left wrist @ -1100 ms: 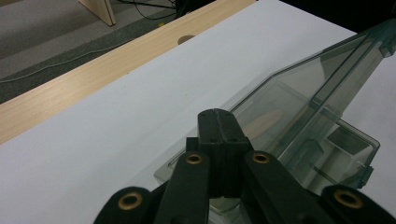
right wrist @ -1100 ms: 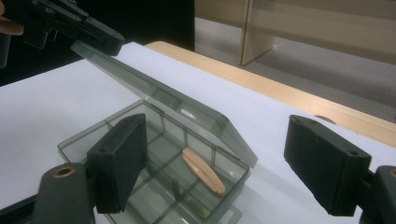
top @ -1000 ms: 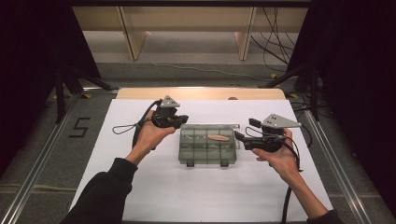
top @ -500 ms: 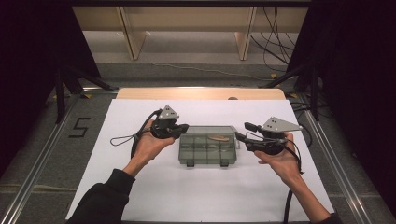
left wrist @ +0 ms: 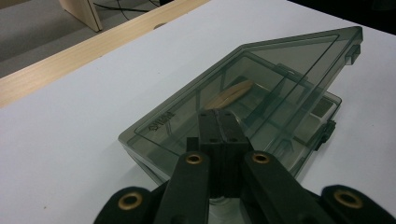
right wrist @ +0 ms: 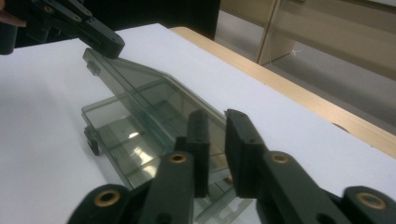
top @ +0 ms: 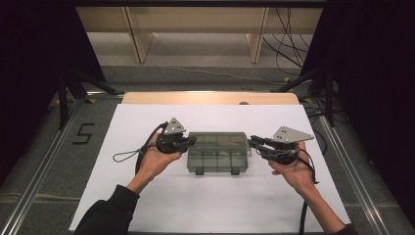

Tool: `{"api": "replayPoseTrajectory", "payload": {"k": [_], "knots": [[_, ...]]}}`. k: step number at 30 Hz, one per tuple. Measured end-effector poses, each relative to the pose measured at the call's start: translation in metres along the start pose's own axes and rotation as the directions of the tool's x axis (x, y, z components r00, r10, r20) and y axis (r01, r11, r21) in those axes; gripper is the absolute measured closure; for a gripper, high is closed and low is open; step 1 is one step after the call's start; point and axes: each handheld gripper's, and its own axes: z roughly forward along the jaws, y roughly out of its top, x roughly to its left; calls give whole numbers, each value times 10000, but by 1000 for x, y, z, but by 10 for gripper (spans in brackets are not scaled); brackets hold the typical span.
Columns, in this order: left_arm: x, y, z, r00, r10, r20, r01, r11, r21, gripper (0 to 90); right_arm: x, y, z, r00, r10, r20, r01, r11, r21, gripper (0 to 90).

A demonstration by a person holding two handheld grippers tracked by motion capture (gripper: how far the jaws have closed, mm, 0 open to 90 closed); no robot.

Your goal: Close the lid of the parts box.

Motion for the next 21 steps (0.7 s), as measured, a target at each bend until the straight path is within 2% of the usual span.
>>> {"api": "replayPoseTrajectory", "payload": {"k": [1,2,3,4,5,6,7,9,11,12,13,14,15,16,17,18,19,21], "knots": [[0,0,0,9997,97,236,-96,10000,-10,899,0,0,0,9999,-131,31,131,9999,-22,833],[-3,-1,-2,9999,-126,-24,126,9999,1,899,-1,-1,0,9996,-269,51,269,9996,-15,848],[-4,-2,-3,9999,-139,75,138,9999,59,898,0,-1,0,9995,-328,41,328,9995,21,860],[-5,-3,-2,9996,-261,147,263,9996,-106,899,0,-1,0,9995,-301,-54,302,9994,143,868],[-5,-4,-3,9998,-156,129,155,9999,18,898,0,-2,0,9994,-332,-28,333,9993,152,875],[-6,-5,-3,9993,-253,286,255,9997,-57,898,0,-3,1,9992,-404,0,404,9991,131,879],[-6,-6,-4,9997,-147,220,147,9999,7,899,0,-3,1,9991,-427,0,427,9990,140,883],[-6,-7,-4,9992,-140,376,139,9999,21,898,0,-5,2,9993,-374,-88,377,9987,348,889],[-7,-9,-4,9992,-231,326,234,9997,-89,899,1,-9,5,9990,-439,-128,443,9983,375,893],[-6,-9,-6,9999,-117,-2,117,9998,131,899,1,-11,6,9990,-407,-179,416,9978,520,893],[-6,-10,-7,9999,-90,-134,90,9999,55,899,1,-12,7,9992,-337,-230,350,9977,586,893],[-7,-11,-7,9998,-192,-65,191,9998,-75,898,2,-13,8,9990,-355,-281,373,9972,652,894],[-6,-11,-8,9999,-108,-45,109,9999,40,899,2,-14,9,9988,-407,-256,421,9975,567,894],[-6,-12,-9,9997,-109,-230,108,9999,-19,899,2,-14,9,9989,-354,-299,372,9975,604,895],[-7,-13,-10,9995,-161,263,160,9999,36,899,2,-14,8,9986,-383,-374,409,9965,732,895],[-6,-13,-12,9993,-58,-369,58,10000,1,898,2,-15,9,9984,-471,-307,491,9966,665,896],[-7,-14,-12,9998,-147,139,146,9999,63,898,2,-15,9,9985,-399,-386,426,9963,741,896],[-7,-16,-12,9997,-145,-180,145,9999,-37,898,3,-16,9,9986,-333,-400,363,9964,765,897]]}}
